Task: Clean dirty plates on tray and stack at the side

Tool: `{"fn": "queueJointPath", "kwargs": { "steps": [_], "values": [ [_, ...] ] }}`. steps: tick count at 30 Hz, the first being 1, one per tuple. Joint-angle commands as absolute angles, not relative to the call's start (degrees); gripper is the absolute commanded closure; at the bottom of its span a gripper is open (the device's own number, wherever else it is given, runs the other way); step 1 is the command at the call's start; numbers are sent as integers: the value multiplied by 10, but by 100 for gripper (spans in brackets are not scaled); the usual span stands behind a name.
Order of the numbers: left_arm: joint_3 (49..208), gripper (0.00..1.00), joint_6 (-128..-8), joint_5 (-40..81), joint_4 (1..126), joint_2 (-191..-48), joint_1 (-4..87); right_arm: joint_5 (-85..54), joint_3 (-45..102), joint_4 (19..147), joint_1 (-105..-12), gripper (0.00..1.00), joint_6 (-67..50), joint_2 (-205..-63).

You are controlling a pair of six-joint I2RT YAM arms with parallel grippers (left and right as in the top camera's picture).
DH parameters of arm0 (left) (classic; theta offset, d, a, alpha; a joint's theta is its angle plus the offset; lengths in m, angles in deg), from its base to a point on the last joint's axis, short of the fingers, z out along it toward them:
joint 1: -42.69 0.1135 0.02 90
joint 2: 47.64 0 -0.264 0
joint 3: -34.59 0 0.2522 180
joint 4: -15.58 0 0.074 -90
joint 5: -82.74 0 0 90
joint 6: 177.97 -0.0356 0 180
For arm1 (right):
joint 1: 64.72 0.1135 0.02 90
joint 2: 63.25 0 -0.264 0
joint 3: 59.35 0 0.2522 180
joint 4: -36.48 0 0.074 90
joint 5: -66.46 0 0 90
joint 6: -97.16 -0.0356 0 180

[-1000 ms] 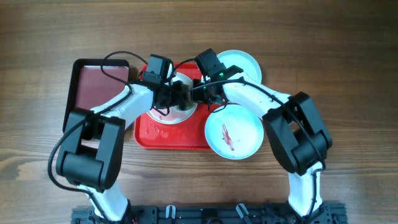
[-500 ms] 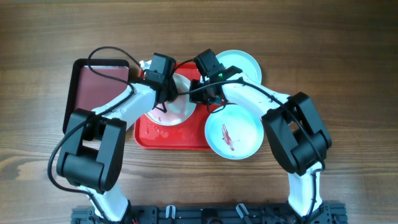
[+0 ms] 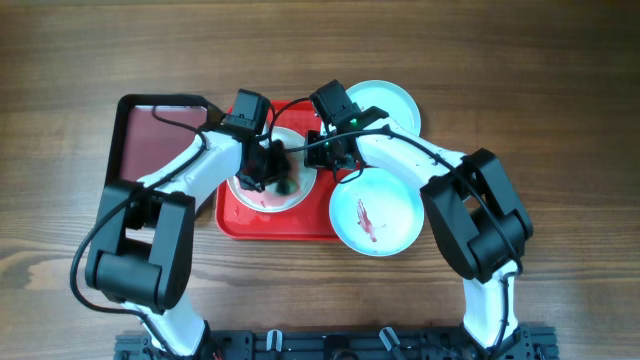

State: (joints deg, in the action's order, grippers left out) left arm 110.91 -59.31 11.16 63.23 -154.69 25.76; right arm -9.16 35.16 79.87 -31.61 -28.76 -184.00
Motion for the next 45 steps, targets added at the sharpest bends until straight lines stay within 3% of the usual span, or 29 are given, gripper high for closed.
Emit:
{"fn": "queueJointPath", "kwargs": {
  "steps": [1, 4, 8, 13, 16, 30, 38, 45],
  "values": [
    [1087, 96, -651, 242, 608, -1572, 246, -103, 344, 798, -323, 96, -301, -1838],
    [1087, 96, -650, 216, 542, -1572, 246, -95, 344, 799, -323, 96, -289, -1838],
    [1087, 96, -603, 76, 494, -1572, 246, -95, 344, 799, -323, 96, -289, -1838],
    [1094, 96, -539, -121, 509, -1570, 246, -96, 344, 798, -323, 96, -290, -1838],
    [1127, 96, -523, -143, 573, -1567, 246, -95, 344, 799, -323, 96, -290, -1838],
    [1411, 96, -563, -144, 992, -1564, 290, -97, 344, 792, -323, 95, -273, -1838],
    [1445, 96, -633, -91, 1011, -1541, 365, -92, 345, 795, -323, 96, -234, -1801],
    [1444, 96, -653, -79, 1010, -1542, 430, -268, 345, 843, -300, 96, -192, -1695]
  ]
}}
